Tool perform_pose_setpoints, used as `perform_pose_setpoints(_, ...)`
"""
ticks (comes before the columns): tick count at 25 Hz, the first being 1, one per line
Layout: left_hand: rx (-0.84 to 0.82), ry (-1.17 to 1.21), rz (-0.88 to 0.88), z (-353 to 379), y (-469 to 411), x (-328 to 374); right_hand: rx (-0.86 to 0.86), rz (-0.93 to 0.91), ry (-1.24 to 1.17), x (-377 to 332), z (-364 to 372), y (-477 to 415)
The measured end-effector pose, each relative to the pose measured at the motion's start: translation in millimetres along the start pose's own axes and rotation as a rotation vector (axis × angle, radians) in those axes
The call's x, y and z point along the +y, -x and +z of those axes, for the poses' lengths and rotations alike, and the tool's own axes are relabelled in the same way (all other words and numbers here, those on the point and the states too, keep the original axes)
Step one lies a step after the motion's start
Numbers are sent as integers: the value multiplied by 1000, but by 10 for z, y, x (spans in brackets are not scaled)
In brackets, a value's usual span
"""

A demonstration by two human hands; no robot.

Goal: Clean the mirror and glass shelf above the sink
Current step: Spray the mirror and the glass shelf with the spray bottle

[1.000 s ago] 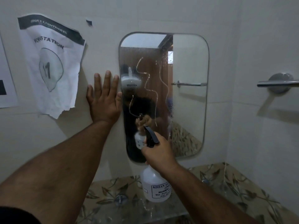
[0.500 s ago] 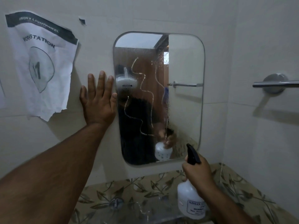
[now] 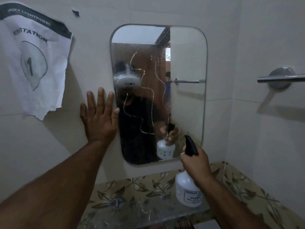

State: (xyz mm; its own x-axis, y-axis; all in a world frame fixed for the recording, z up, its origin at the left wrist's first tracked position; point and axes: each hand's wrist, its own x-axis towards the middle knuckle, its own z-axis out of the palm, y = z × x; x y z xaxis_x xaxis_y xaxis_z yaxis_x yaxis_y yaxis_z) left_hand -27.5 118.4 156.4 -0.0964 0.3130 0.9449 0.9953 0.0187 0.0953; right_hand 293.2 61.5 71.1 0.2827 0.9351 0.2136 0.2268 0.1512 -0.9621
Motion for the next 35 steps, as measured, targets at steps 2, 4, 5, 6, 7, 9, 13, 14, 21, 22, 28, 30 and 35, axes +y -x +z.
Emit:
perform_pose_setpoints(2, -45, 15, -31, 70, 287, -16, 5, 4, -13, -11, 11, -10)
perform_pose_setpoints(4, -92, 35, -56, 143, 582, -34, 15, 15, -43, 38, 21, -8)
perform_pose_setpoints(5, -114, 39, -61, 175, 727, -44, 22, 17, -53, 73, 19, 7)
perform_pose_setpoints(6, -134, 40, -67, 203, 864, -54, 27, 14, -48, 113, 22, 27)
perform_pose_setpoints(7, -157, 37, -74, 222, 985, -66, 21, 7, -31, 155, 30, 58)
perform_pose_setpoints(9, -209, 22, -79, 237, 1221, -90, -24, 10, 10, 249, 92, 156)
perform_pose_setpoints(13, -312, -2, -60, 237, 1600, -151, -165, 24, 45, 396, 354, 381)
perform_pose_setpoints(14, -331, -8, -52, 212, 1638, -172, -209, 20, 42, 414, 425, 446)
perform_pose_setpoints(21, -558, 2, 44, -139, 2142, -619, -578, 130, 104, 584, 957, 1141)
perform_pose_setpoints(22, -600, 17, 16, -189, 2285, -692, -629, 165, 112, 606, 1042, 1210)
perform_pose_setpoints(28, -822, 144, -296, -429, 2921, -775, -725, 217, 194, 685, 1467, 1505)
perform_pose_setpoints(30, -873, 178, -362, -466, 2997, -712, -720, 245, 204, 746, 1564, 1565)
perform_pose_setpoints(35, -899, 218, -417, -504, 3111, -597, -784, 253, 312, 875, 1599, 1675)
